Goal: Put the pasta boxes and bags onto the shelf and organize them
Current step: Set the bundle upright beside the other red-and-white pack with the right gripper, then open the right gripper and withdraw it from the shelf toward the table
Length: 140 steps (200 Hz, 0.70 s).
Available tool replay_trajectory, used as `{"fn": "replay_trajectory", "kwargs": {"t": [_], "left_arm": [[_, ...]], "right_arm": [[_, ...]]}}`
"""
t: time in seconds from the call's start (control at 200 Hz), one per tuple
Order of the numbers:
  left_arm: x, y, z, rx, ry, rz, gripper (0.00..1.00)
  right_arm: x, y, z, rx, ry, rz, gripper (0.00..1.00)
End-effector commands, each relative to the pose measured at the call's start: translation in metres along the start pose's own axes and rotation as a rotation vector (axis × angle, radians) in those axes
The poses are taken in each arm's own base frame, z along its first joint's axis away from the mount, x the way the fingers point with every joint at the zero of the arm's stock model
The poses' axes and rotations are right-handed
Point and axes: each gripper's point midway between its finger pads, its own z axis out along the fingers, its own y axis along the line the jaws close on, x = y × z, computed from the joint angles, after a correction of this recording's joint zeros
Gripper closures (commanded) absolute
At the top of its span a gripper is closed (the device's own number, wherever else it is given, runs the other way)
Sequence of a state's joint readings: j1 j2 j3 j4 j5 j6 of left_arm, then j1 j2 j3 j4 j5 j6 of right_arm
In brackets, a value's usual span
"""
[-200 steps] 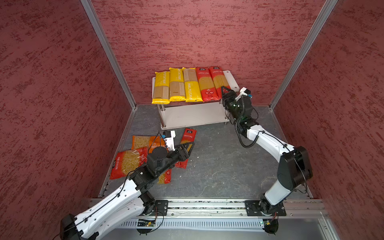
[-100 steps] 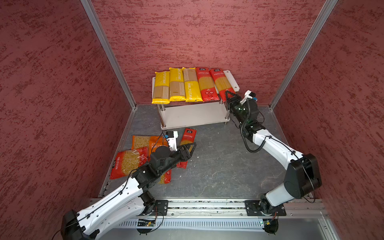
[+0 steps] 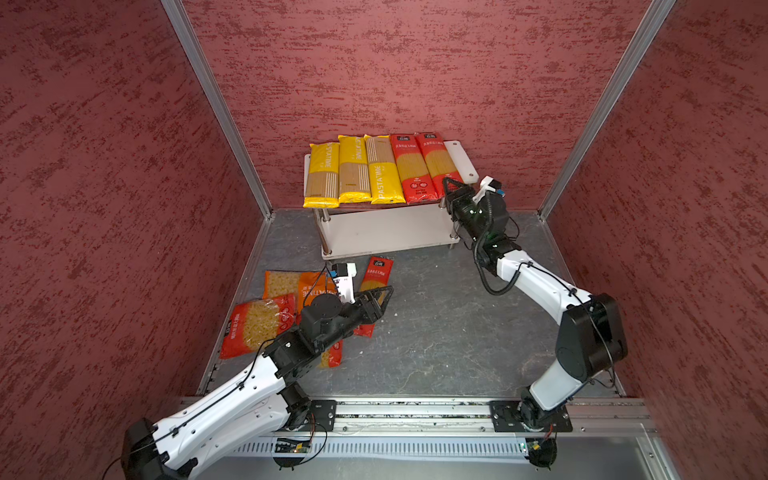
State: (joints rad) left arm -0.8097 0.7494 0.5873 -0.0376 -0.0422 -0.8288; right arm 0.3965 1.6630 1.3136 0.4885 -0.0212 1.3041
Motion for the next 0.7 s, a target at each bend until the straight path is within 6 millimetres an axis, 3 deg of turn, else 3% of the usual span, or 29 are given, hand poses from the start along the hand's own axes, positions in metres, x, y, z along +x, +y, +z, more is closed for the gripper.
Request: {"fn": "replay_trajectory", "kwargs": {"t": [0.0, 0.215, 0.356, 0.381, 0.466, 0.591, 0.696], "left_arm": [[-0.009, -0.008, -0.004, 0.009, -0.03, 0.025, 0.45], [-0.01, -0.01, -0.001, -0.002, -0.026, 0.066, 0.45], [-0.014, -0.007, 0.001, -0.025, -0.033, 0.109, 0.44], [-0.015, -0.007, 0.002, -0.03, -0.03, 0.116, 0.44], [-0.014, -0.003, 0.004, -0.045, -0.014, 0.138, 0.42], [-0.012, 0.011, 0.01, -0.096, 0.027, 0.178, 0.38], [-0.006, 0.032, 0.014, -0.156, 0.079, 0.204, 0.35]], "right_arm": [[0.008, 0.03, -0.01, -0.107, 0.028, 0.025, 0.53], [0.0, 0.032, -0.037, -0.107, 0.012, -0.038, 0.39], [0.004, 0.018, -0.057, -0.088, 0.031, -0.056, 0.36], [0.003, 0.03, -0.066, -0.114, 0.035, -0.068, 0.36], [0.009, 0.027, -0.079, -0.106, 0.063, -0.093, 0.35], [0.014, 0.016, -0.101, -0.084, 0.081, -0.117, 0.35], [0.022, -0.006, -0.121, -0.036, 0.108, -0.131, 0.37]]}}
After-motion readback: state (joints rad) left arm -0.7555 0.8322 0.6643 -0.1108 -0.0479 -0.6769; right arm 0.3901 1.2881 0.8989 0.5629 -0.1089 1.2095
